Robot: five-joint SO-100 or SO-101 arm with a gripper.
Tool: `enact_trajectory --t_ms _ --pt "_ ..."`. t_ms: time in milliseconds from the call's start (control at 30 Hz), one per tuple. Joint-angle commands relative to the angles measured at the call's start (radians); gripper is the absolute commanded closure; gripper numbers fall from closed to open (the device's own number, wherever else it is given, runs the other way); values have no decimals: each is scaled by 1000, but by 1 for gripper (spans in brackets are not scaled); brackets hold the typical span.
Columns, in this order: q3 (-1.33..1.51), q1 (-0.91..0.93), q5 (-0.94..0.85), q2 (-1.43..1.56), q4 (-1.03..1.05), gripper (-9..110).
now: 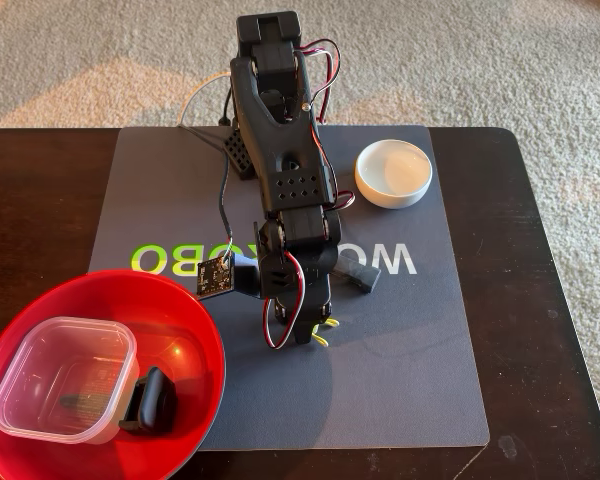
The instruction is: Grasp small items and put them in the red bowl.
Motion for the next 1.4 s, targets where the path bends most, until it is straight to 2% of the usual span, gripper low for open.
enact_trajectory --t_ms 0,133,433,667,800,1000,1100,1167,1367 --pt "-25 -12 -14 -9 -8 90" --pt "-26 -15 -12 -11 -9 101" --pt "-17 0 20 61 3 101" --pt "-32 -44 72 336 29 101" --pt "-91 -51 121 485 61 101" --pt "-221 -46 163 537 172 101" --pt "-187 -31 204 440 152 99" --pt "-227 -29 255 290 126 88" --pt "-574 -46 299 -100 137 83"
